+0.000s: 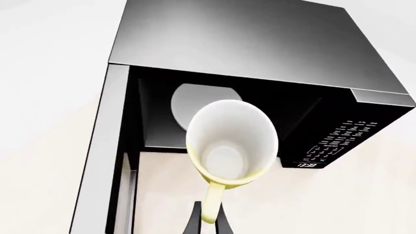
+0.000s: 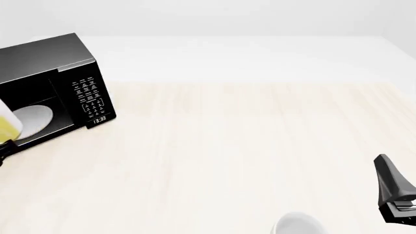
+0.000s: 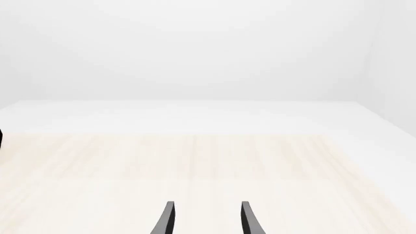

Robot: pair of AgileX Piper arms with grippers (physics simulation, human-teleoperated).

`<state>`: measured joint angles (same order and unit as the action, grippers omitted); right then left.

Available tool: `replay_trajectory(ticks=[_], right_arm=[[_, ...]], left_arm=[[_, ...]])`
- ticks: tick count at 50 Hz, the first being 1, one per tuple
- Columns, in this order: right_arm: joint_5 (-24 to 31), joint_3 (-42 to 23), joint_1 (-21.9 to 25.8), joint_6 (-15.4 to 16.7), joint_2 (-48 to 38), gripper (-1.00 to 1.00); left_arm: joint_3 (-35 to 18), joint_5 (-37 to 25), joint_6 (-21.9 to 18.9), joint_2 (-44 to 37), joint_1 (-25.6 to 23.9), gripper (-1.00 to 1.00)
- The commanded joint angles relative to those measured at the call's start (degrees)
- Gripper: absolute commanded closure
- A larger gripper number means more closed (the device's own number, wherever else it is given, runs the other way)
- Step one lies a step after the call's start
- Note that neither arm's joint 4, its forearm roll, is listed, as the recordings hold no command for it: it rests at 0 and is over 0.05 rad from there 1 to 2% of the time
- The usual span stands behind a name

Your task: Put the yellow and white mug in the microwave and close it.

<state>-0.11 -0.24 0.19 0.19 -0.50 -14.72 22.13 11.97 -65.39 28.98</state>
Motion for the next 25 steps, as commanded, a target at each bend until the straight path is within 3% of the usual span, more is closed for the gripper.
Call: replay_trajectory(ticks=[1,25], right_arm=[[0.0,0.0,0.0,0.0,0.0,-1.0],[0.0,0.0,0.01,0.0,0.0,-1.0]], left_arm=[[-1.07,2.73,-0.37,-4.01,-0.1,1.0],[-2.84,6.73,-0.85,-10.7,0.84,1.0]])
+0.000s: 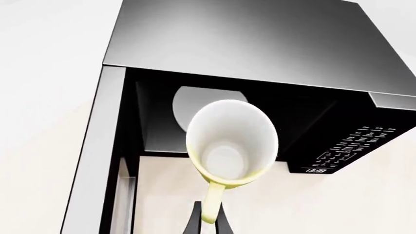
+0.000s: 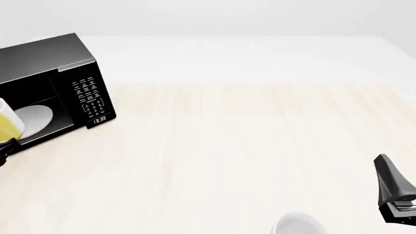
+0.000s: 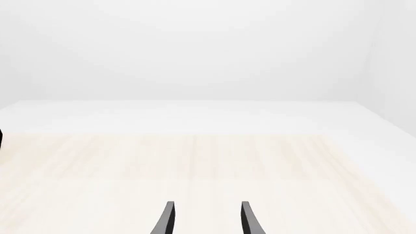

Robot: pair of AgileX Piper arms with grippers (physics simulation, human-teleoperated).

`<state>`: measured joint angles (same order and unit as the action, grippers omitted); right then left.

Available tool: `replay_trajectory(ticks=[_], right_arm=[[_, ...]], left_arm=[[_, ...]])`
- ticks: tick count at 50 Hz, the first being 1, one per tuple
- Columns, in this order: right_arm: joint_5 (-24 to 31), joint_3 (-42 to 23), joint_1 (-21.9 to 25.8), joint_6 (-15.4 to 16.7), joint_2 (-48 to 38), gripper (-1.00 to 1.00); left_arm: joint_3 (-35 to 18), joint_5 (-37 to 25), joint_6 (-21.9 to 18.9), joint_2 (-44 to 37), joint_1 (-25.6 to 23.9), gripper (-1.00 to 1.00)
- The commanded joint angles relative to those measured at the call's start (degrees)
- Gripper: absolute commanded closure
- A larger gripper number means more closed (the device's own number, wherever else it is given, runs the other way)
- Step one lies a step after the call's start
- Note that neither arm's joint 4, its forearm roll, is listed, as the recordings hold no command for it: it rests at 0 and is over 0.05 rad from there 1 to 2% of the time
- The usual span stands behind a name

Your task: Put the yellow and white mug in the microwave and close it.

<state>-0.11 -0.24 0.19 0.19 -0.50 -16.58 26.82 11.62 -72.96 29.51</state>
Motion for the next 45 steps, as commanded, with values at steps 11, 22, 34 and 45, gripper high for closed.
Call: replay_trajectory(ticks=[11,22,34,45], right_arm=[[0.0,0.0,-0.01,0.01,0.0,-1.0],[0.0,0.0,0.0,-0.01,0.01,-1.0],[0.0,0.0,0.0,-0.02,0.0,-1.0],[0.0,0.0,0.0,-0.01,0.0,-1.0]], left_arm=[[-2.54,4.02,-0.23,-7.54,0.64,1.0],[-3.48,5.68,-0.37,-10.73,0.65,1.0],[-4.89,6.07,0.17,-12.42,0.54,1.0],[-7.07,5.75,1.56,-13.66,0.6,1.0]])
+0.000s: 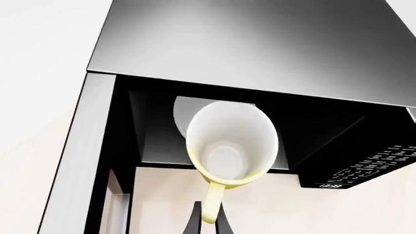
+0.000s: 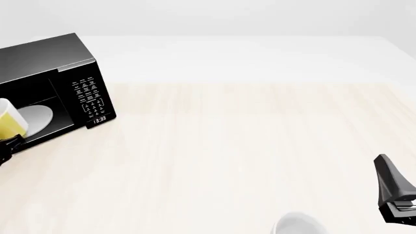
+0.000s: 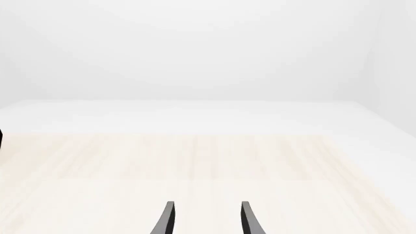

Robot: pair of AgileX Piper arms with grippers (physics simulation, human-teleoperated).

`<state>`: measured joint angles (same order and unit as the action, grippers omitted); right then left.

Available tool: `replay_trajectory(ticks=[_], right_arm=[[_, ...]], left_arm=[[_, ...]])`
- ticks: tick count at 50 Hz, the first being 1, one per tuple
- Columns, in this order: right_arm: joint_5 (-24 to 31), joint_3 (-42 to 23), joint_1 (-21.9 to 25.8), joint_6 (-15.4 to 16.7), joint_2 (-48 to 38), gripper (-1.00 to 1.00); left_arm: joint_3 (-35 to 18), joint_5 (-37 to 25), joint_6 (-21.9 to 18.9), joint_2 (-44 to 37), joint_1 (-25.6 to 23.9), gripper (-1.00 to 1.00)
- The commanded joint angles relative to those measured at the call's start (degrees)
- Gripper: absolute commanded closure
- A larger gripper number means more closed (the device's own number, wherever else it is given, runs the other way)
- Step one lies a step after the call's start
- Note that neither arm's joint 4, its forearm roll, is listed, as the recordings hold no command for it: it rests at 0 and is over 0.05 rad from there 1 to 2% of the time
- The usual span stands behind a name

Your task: Put the yellow and white mug in the microwave and close it.

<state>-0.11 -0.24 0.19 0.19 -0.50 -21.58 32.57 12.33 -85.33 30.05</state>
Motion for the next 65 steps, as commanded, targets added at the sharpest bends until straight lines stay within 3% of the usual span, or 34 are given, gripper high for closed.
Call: replay_trajectory(ticks=[1,65], right_arm=[[0.0,0.0,0.0,-0.01,0.01,-1.0],[0.0,0.0,-0.01,0.0,0.0,-1.0]], left_arm=[[-2.25,-0.08,1.0,-1.42,0.09,1.0],[-14.32,-0.06,6.73,-12.82,0.71,1.0]])
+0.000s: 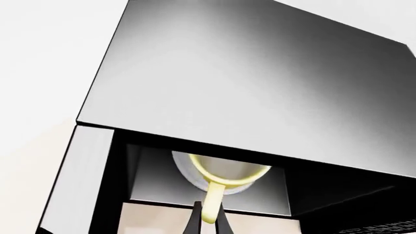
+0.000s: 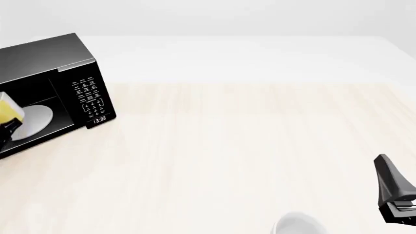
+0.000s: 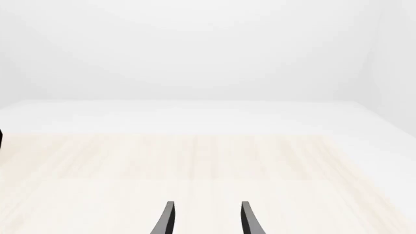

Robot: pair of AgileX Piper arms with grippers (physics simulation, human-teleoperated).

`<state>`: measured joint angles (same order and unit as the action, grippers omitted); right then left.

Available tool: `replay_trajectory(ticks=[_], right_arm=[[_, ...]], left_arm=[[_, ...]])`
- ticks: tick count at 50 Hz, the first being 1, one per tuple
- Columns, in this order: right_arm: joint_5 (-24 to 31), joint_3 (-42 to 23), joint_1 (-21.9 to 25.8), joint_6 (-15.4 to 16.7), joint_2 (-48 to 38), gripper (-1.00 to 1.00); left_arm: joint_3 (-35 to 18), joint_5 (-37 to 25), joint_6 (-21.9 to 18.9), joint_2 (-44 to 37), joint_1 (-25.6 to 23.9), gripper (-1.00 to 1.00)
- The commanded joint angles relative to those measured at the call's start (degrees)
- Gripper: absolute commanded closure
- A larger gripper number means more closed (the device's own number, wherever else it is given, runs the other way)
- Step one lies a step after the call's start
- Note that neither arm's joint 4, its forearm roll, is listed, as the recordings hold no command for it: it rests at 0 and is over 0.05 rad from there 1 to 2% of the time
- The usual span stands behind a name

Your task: Put the yellow and white mug in the microwave and close it.

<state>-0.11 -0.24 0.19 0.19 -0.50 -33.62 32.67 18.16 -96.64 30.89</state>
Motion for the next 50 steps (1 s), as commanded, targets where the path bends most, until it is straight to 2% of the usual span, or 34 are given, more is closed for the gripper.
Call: replay_trajectory(ticks=[1,33,50], right_arm=[[0.0,0.0,0.01,0.0,0.0,-1.0],[0.0,0.0,0.0,0.0,0.0,-1.0],[0.0,0.0,0.01,0.01,-0.01,-1.0]], left_arm=[[-2.32,-0.08,0.98,-1.62,-0.11,1.0],[-8.05,0.24,1.93,-9.02,-0.09,1.0],[-7.3,1.03,0.91,-11.17,0.6,1.0]])
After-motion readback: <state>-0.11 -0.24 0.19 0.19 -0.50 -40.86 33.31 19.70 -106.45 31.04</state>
